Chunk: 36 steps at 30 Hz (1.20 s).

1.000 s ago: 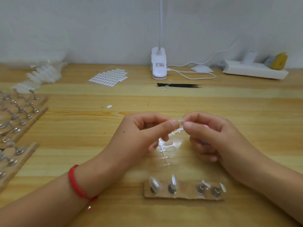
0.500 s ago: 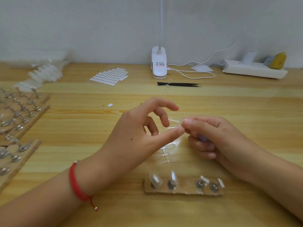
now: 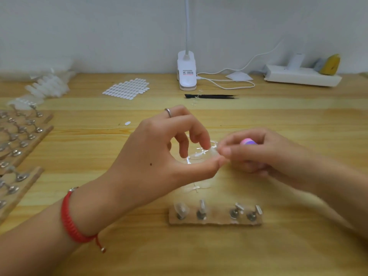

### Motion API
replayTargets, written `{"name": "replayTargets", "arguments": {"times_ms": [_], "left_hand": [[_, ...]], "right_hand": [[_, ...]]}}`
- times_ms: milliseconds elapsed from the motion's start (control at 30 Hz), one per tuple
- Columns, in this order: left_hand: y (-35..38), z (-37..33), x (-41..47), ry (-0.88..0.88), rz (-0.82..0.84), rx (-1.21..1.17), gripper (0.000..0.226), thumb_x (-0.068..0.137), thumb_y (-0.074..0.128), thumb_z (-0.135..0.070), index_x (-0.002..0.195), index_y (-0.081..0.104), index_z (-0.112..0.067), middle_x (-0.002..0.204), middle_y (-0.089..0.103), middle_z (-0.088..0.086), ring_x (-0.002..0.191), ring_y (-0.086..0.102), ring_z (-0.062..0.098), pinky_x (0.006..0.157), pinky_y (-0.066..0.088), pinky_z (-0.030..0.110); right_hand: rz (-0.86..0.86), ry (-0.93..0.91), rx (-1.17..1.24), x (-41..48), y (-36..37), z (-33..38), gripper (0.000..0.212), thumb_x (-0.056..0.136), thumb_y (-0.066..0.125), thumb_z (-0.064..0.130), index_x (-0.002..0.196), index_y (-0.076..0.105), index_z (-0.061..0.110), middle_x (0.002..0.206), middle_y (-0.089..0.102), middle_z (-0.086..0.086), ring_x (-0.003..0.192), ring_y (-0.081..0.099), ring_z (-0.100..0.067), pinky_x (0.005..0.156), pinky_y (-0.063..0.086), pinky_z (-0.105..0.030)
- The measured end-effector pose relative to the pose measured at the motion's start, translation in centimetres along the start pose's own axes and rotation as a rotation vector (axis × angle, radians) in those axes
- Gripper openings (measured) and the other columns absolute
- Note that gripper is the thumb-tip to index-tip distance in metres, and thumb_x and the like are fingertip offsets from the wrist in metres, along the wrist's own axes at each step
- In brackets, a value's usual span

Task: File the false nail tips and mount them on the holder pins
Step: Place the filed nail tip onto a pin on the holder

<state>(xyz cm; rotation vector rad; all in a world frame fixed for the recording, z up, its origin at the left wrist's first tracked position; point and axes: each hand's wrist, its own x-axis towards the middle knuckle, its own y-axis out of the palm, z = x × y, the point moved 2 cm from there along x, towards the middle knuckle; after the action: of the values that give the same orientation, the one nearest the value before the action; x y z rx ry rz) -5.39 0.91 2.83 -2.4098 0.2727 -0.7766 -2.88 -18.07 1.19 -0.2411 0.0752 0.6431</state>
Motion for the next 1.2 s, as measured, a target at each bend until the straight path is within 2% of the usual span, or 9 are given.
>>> {"name": "replayTargets", "arguments": {"times_ms": [67,200,300,367,433,533,800,967,1200], "left_hand": [[0.0,-0.6,-0.1,0.007,-0.003,-0.038,0.021,0.066,0.075,-0.044,0.072,0.063,-0.027,0.08,0.057,-0.005,0.069,0.054,0.016,0.054,0.039,0.024],[0.3,-1.1,-0.3,-0.011,0.016,-0.092,0.022,0.066,0.073,-0.044,0.071,0.063,-0.025,0.079,0.058,-0.005,0.07,0.053,0.015,0.055,0.04,0.028],[0.4,-0.9,-0.4,-0.032,0.01,-0.099,0.023,0.066,0.072,-0.045,0.07,0.062,-0.024,0.079,0.058,-0.005,0.07,0.053,0.015,0.055,0.04,0.027],[0.3,-0.9,-0.3,-0.041,-0.002,-0.107,0.023,0.066,0.071,-0.046,0.071,0.062,-0.025,0.08,0.059,-0.005,0.069,0.053,0.015,0.054,0.04,0.026],[0.2,-0.9,-0.4,-0.044,-0.003,-0.112,0.023,0.067,0.071,-0.046,0.071,0.062,-0.025,0.08,0.059,-0.006,0.069,0.053,0.014,0.054,0.04,0.026],[0.4,-1.1,-0.5,-0.043,0.009,-0.114,0.021,0.066,0.071,-0.044,0.07,0.062,-0.025,0.079,0.058,-0.007,0.068,0.053,0.014,0.054,0.04,0.026],[0.3,-1.0,-0.4,-0.054,0.012,-0.115,0.02,0.066,0.07,-0.044,0.07,0.062,-0.026,0.08,0.059,-0.005,0.069,0.054,0.014,0.054,0.04,0.026],[0.4,-1.0,-0.5,-0.046,0.033,-0.102,0.02,0.066,0.069,-0.045,0.071,0.062,-0.027,0.081,0.06,-0.007,0.07,0.055,0.015,0.056,0.04,0.024],[0.8,-1.3,-0.8,0.026,0.164,-0.115,0.019,0.066,0.072,-0.041,0.074,0.064,-0.026,0.082,0.057,-0.005,0.072,0.055,0.018,0.055,0.039,0.021]], "right_hand": [[0.191,0.031,-0.307,-0.9,-1.1,1.4,0.023,0.067,0.075,0.045,0.089,0.076,0.037,0.063,0.047,-0.004,0.056,0.043,-0.025,0.06,0.038,-0.024],[0.39,0.146,-0.534,-2.5,-1.0,3.0,0.039,0.065,0.075,0.052,0.104,0.069,0.048,0.059,0.038,0.014,0.047,0.033,-0.005,0.05,0.029,-0.015],[0.25,0.179,-0.734,-3.1,0.3,2.8,0.044,0.056,0.064,0.065,0.1,0.062,0.06,0.071,0.044,0.013,0.047,0.042,-0.004,0.049,0.033,-0.012],[0.136,0.1,-0.96,-3.5,1.3,2.9,0.047,0.052,0.049,0.075,0.097,0.056,0.064,0.087,0.049,0.026,0.067,0.051,0.01,0.052,0.038,-0.015],[0.083,0.029,-1.126,-3.7,1.9,2.9,0.044,0.055,0.041,0.076,0.095,0.055,0.063,0.099,0.043,0.039,0.082,0.046,0.021,0.051,0.032,-0.016],[0.061,0.005,-1.254,-3.6,2.7,3.1,0.032,0.06,0.038,0.072,0.086,0.054,0.062,0.099,0.036,0.047,0.087,0.043,0.017,0.05,0.025,-0.015],[0.047,0.023,-1.248,-3.1,3.3,3.0,0.034,0.058,0.04,0.071,0.086,0.057,0.061,0.077,0.051,0.032,0.07,0.05,0.006,0.05,0.026,-0.016],[0.068,0.053,-1.216,-3.1,3.0,2.7,0.037,0.054,0.038,0.071,0.086,0.055,0.065,0.084,0.045,0.045,0.074,0.05,0.008,0.049,0.025,-0.015],[0.128,0.126,-1.086,-3.2,2.3,2.9,0.034,0.051,0.05,0.077,0.082,0.057,0.065,0.089,0.047,0.039,0.077,0.048,0.02,0.05,0.029,-0.015]]}}
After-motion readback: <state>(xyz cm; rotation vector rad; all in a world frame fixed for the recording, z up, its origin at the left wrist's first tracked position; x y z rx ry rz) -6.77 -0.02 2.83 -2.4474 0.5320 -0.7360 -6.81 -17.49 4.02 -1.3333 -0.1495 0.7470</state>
